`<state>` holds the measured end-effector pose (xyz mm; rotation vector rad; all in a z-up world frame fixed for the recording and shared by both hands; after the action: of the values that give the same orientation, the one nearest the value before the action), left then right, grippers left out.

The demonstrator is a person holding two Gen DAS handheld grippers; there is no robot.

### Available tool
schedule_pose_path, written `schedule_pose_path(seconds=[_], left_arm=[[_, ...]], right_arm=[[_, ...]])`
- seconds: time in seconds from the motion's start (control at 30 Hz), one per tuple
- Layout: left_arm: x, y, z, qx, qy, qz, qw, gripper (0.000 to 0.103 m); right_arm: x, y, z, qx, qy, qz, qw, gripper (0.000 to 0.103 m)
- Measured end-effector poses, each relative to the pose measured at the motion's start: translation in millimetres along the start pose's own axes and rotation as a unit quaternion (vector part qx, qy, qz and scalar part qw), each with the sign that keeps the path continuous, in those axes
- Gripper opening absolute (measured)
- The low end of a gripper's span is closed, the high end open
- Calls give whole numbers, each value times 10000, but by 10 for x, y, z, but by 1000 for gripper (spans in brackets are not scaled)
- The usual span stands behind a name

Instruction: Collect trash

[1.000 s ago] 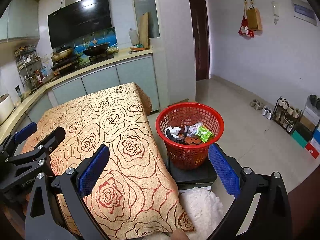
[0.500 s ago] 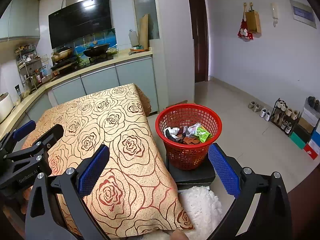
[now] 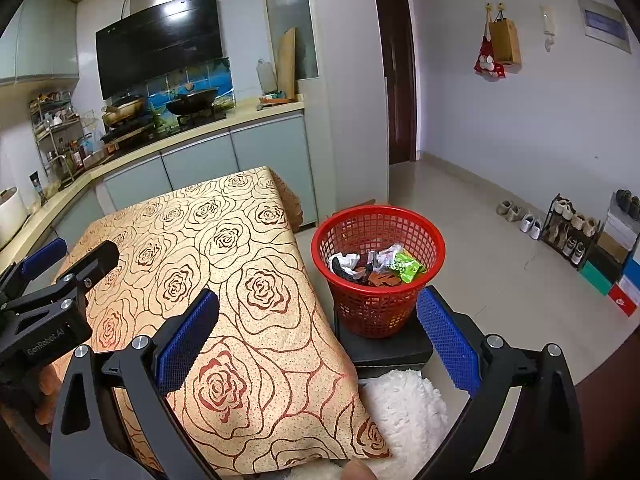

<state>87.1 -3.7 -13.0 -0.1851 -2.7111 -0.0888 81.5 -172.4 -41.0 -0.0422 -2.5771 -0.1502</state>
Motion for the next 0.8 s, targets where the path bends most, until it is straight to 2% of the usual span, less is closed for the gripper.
schedule_pose_path(seconds=[0.37,0.8], left_arm=[[-20,-62,28,-69,146,101,9998,94],[-97,-103,89,-93,280,137,9995,94]], right_arm=[[5,-52,35,-52,9,216,9998,96],[-27,-142,92,-179,35,242,9995,96]])
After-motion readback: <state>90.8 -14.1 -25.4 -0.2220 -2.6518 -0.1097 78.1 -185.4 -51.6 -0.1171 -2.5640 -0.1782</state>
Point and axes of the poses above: each gripper's, at about its wrist camera, not at the fingertips, and x roughly against the way its jaws point, y to its left, z to its underside, the point moved 6 cm from there along -x, roughly the way its jaws point, and after that the axes turned 2 degrees about -y, right-handed, at the moved point
